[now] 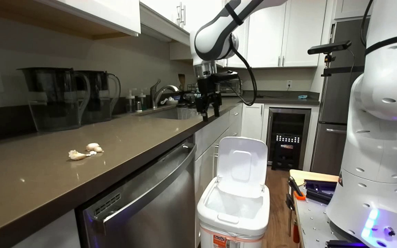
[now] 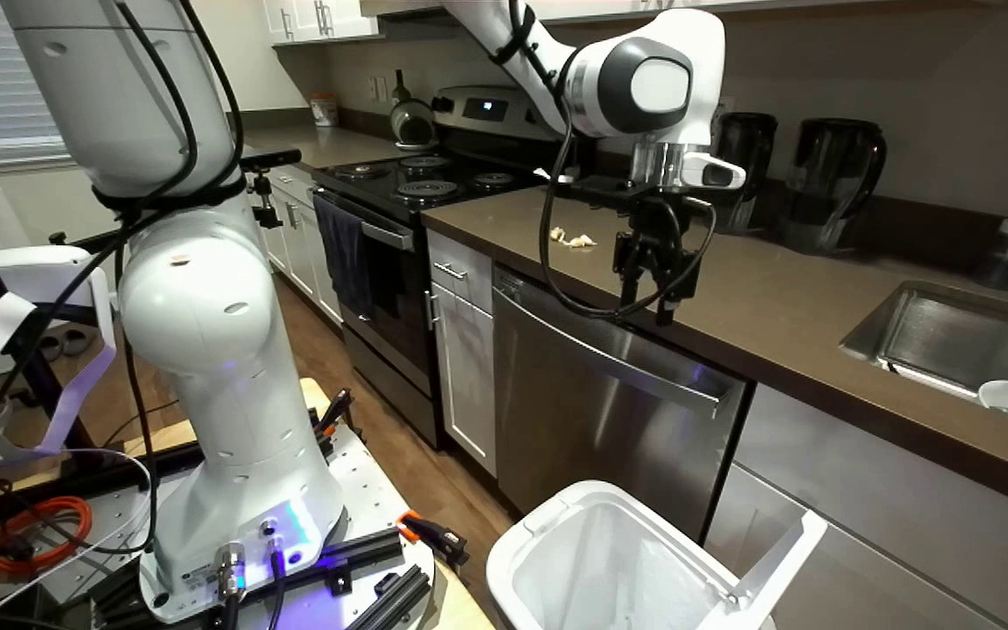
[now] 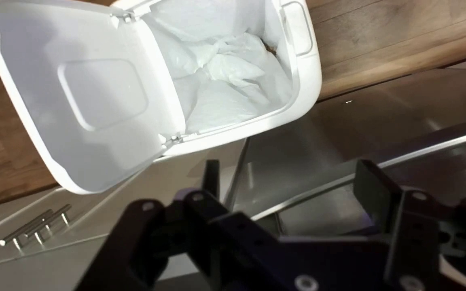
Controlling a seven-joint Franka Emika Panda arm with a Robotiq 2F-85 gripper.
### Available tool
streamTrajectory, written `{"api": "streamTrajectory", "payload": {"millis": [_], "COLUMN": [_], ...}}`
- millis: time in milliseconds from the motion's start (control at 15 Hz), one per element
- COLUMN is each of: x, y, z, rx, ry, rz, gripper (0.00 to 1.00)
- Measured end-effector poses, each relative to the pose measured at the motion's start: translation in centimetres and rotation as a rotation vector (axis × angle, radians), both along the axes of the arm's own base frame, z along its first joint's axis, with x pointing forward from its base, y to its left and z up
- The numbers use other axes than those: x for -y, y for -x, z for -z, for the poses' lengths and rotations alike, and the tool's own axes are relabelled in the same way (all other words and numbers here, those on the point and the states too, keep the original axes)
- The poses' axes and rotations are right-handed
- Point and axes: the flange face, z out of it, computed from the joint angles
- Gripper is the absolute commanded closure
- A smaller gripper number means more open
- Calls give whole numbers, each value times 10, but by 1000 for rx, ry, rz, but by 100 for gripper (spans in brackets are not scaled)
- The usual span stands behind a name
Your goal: Pick up the garlic from the counter and discard it in the bin
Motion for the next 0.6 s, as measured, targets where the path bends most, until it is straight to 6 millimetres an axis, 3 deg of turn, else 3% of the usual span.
{"api": "streamTrajectory", "payload": {"millis": [600], "x": [-88], "y": [-87], "z": [-39], "rx": [101], "ry": [-1], "rz": [-368], "gripper": [0]}}
